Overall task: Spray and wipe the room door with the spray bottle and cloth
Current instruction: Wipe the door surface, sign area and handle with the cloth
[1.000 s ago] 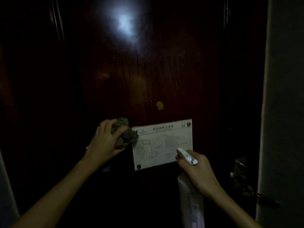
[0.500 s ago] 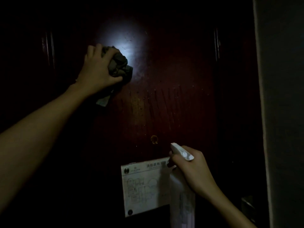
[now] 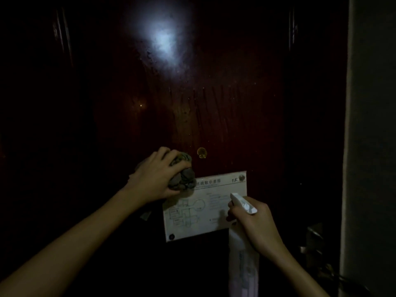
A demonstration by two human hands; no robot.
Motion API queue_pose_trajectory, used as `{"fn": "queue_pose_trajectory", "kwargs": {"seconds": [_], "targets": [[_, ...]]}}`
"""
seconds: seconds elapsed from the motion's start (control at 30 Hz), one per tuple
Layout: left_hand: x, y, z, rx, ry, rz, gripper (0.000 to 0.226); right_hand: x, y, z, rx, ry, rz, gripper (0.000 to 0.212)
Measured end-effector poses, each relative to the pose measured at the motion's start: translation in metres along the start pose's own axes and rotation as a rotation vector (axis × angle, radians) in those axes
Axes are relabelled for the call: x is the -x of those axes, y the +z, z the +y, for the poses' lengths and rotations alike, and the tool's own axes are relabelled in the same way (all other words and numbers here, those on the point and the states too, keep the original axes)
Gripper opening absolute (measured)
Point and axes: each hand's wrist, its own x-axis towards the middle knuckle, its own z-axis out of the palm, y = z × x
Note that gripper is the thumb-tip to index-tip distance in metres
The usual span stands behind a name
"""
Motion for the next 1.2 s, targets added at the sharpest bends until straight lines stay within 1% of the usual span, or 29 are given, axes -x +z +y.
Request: {"fn": "queue_pose_trajectory", "kwargs": {"seconds": [0.1,0.17,0.23,0.33,0.4,0.5,0.6,0.7,0.83,0.97,1.07,1.2], "targets": [[-0.007,-0.005,-0.004,-0.071,0.037,0.011,0.080,0.005,-0.010,0.004,0.003,0.011,0.010,0.022],[-0.021,-0.013,-0.012,-0.090,-0.013,0.075,0.087,0.004,-0.018,0.003,0.012,0.015,0.013,0.022],[-0.048,-0.029,-0.025,-0.087,-0.108,0.163,0.091,0.000,-0.027,-0.001,0.013,0.021,0.022,0.024],[-0.103,-0.063,-0.047,-0.091,-0.235,0.262,0.084,-0.009,-0.043,-0.007,0.014,-0.002,0.029,0.025],[-0.141,-0.084,-0.058,-0.072,-0.282,0.304,0.081,-0.015,-0.053,-0.009,0.001,-0.025,0.030,0.023],[-0.186,-0.103,-0.067,-0.029,-0.299,0.374,0.078,-0.025,-0.068,-0.011,-0.001,-0.045,0.038,0.027],[-0.200,-0.105,-0.064,-0.004,-0.297,0.423,0.075,-0.037,-0.081,-0.013,-0.010,-0.062,0.041,0.027],[-0.188,-0.091,-0.048,-0.033,-0.188,0.364,0.078,-0.042,-0.086,-0.012,0.017,-0.093,0.045,0.027],[-0.161,-0.050,-0.005,-0.097,-0.019,0.172,0.081,-0.043,-0.085,-0.005,0.039,-0.113,0.077,0.017],[-0.134,-0.015,0.047,-0.161,0.106,-0.045,0.079,-0.036,-0.080,0.008,0.010,-0.094,0.099,0.017],[-0.118,0.007,0.076,-0.190,0.172,-0.120,0.077,-0.026,-0.077,0.014,-0.016,-0.062,0.058,0.026],[-0.108,0.022,0.088,-0.194,0.170,-0.112,0.079,-0.016,-0.078,0.018,-0.048,-0.034,0.027,0.033]]}}
